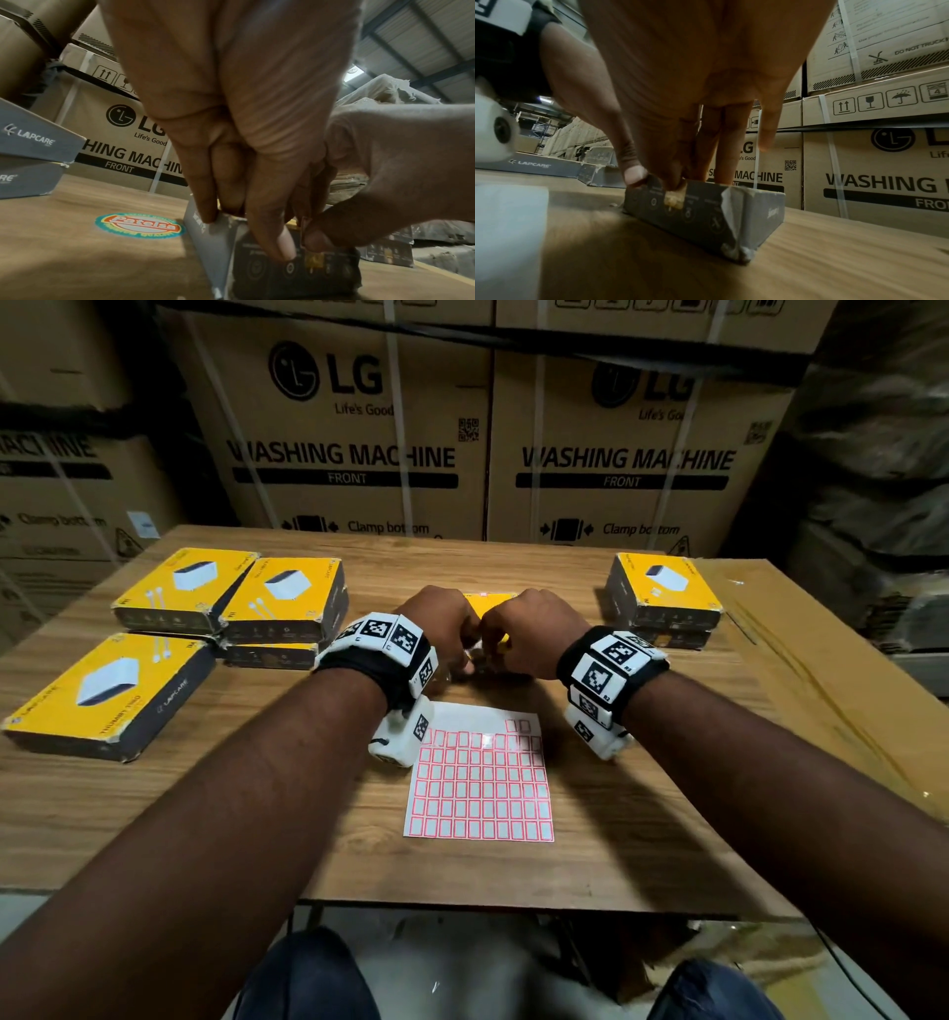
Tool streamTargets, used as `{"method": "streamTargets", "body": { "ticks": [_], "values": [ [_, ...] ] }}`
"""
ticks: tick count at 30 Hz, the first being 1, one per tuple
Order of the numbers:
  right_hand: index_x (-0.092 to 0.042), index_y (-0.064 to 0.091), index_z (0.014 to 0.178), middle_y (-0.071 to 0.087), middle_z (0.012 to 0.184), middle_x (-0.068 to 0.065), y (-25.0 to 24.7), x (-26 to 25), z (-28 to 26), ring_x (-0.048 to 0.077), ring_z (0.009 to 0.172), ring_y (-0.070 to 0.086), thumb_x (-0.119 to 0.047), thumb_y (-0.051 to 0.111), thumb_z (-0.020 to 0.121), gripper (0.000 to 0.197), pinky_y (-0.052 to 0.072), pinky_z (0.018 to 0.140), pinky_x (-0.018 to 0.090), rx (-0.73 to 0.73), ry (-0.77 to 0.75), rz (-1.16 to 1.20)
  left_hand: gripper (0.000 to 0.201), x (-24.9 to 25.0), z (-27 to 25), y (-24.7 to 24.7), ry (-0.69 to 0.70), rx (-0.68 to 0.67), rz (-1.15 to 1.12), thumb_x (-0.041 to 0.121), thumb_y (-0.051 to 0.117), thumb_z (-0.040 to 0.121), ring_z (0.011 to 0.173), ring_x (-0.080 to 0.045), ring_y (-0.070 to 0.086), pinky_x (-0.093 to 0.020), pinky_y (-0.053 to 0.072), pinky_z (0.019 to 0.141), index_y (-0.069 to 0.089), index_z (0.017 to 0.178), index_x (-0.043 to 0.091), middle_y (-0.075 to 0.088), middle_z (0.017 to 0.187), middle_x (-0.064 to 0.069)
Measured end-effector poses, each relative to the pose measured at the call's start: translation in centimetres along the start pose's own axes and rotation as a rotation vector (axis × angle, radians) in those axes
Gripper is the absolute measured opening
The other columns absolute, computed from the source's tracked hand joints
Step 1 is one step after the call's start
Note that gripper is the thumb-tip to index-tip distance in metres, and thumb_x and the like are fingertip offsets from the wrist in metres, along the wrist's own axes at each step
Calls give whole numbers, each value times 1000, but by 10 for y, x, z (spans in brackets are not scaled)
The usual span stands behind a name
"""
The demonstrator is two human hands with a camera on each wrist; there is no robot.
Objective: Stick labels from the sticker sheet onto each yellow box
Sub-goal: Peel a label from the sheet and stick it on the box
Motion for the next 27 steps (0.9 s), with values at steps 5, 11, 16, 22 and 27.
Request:
{"method": "streamTargets", "body": {
  "ticks": [5, 11, 16, 22, 27],
  "values": [
    [-29, 64, 94, 72, 91, -10, 0, 6, 3, 16, 85, 65, -19, 71, 74, 24, 55, 77, 33, -17, 30, 118, 37, -7, 6, 5, -22, -10, -143, 7, 83, 69, 73, -17, 70, -44, 60, 71, 54, 92, 14, 69, 95, -10],
    [-27, 61, 100, 73, 92, -16, 5, 17, 4, 8, 84, 67, -22, 71, 73, 29, 54, 79, 30, -2, 33, 155, 48, -3, 0, -1, -28, -7, -75, 19, 91, 60, 80, -16, 64, -26, 45, 61, 45, 74, 20, 69, 93, 5],
    [-25, 61, 100, 72, 93, -11, 7, 17, 6, 11, 85, 65, -46, 81, 68, 44, 51, 74, 27, 29, 11, 188, 43, -1, -2, -3, -17, 3, -58, 23, 90, 63, 76, -14, 60, -24, 35, 53, 56, 86, 13, 65, 85, 5],
    [-23, 60, 98, 70, 90, -7, 6, 11, 13, 16, 82, 63, -41, 80, 68, 40, 40, 64, 24, 65, -38, 125, 46, -6, 1, 1, -24, -1, -41, 23, 90, 61, 58, 2, 43, -23, 31, 50, 46, 73, 17, 48, 67, 13],
    [-22, 60, 98, 71, 89, -6, 12, 14, 14, 18, 80, 64, -33, 83, 60, 46, 47, 66, 27, 65, -35, 168, 49, -7, 0, -1, -31, -2, -28, 20, 90, 62, 57, 3, 41, -22, 29, 49, 42, 68, 18, 45, 63, 15]
  ]
}}
Point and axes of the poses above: each hand's wrist, its own z-axis towards the middle knuckle, its own y-axis out of the palm, x = y × z, the point moved 10 cm from there along z, towards the middle knuckle
